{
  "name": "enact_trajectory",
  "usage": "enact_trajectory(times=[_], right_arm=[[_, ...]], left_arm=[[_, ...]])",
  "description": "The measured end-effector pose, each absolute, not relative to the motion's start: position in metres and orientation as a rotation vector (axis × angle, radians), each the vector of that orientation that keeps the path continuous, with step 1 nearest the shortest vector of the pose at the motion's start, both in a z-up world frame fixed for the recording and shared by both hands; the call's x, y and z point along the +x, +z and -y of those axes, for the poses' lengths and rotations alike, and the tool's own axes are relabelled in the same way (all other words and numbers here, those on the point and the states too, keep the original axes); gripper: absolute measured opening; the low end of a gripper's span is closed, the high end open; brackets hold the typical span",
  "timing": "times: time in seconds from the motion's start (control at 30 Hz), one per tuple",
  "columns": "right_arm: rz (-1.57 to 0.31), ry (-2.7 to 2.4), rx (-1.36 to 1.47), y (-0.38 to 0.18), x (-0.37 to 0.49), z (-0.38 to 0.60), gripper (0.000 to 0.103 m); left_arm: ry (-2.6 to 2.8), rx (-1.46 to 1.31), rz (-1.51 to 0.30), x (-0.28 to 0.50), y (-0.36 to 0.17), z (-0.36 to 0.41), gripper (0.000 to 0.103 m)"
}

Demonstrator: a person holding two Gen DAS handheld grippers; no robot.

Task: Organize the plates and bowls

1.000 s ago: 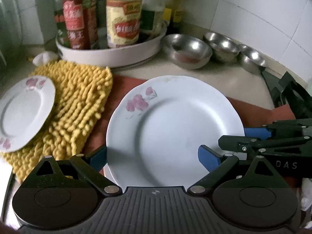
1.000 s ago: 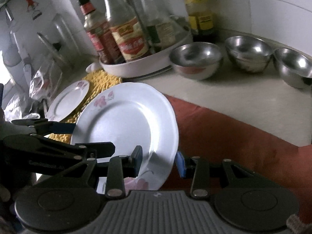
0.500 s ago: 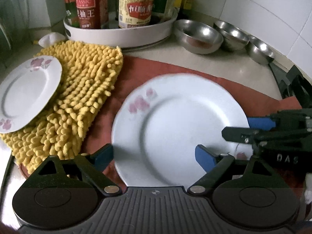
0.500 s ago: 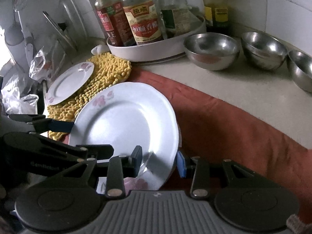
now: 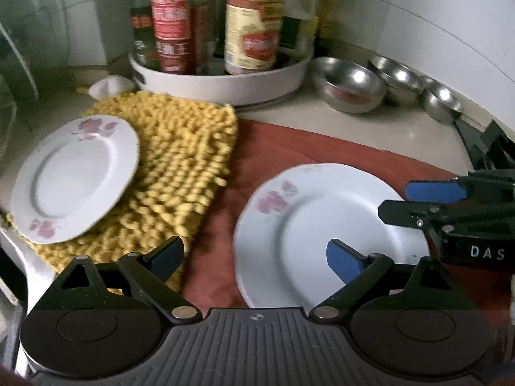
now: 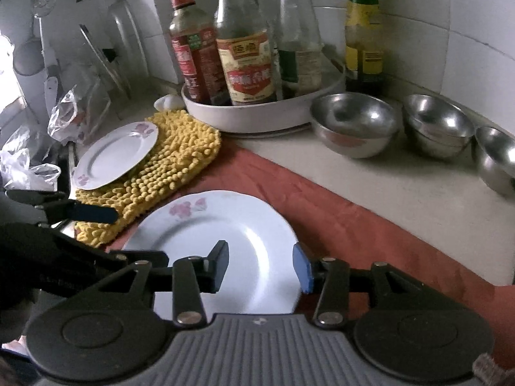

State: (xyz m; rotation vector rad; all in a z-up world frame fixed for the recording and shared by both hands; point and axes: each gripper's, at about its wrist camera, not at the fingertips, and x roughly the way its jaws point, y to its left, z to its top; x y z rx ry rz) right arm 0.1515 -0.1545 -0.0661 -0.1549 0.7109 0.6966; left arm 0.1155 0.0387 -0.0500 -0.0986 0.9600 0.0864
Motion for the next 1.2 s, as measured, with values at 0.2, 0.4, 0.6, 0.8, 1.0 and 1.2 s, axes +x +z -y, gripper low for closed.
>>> enact_trajectory(times=[0.2, 0.4, 0.6, 0.8, 1.0, 1.2], right_arm=[[-0.696, 0.730, -0.164, -0.060, 0.151, 0.127, 0.043], [-0.674, 0.781, -0.186, -0.052, 0.151, 0.090, 0.043], [-0.653, 0.835, -0.195, -0.043, 0.154, 0.044, 0.043], [-0.651, 0.878, -0.200, -0.042, 0.161, -0.009, 0.044], [-0.726, 0.892, -0.179, -0.053, 0.179, -0.053, 0.044], [-0.825, 0.885, -0.162, -0.069, 0.194, -0.079, 0.044]], left_arm=[[0.124, -0.093, -0.943, 0.114, -0.043, -0.067, 0.099], [0.166, -0.079, -0.941, 0.113, -0.040, -0.101, 0.099], [0.234, -0.063, -0.911, 0.112, -0.031, -0.152, 0.102], [0.307, -0.063, -0.946, 0.118, -0.042, -0.213, 0.102], [0.304, -0.123, -0.965, 0.133, -0.056, -0.256, 0.100], [0.219, -0.192, -0.989, 0.147, -0.070, -0.282, 0.096]])
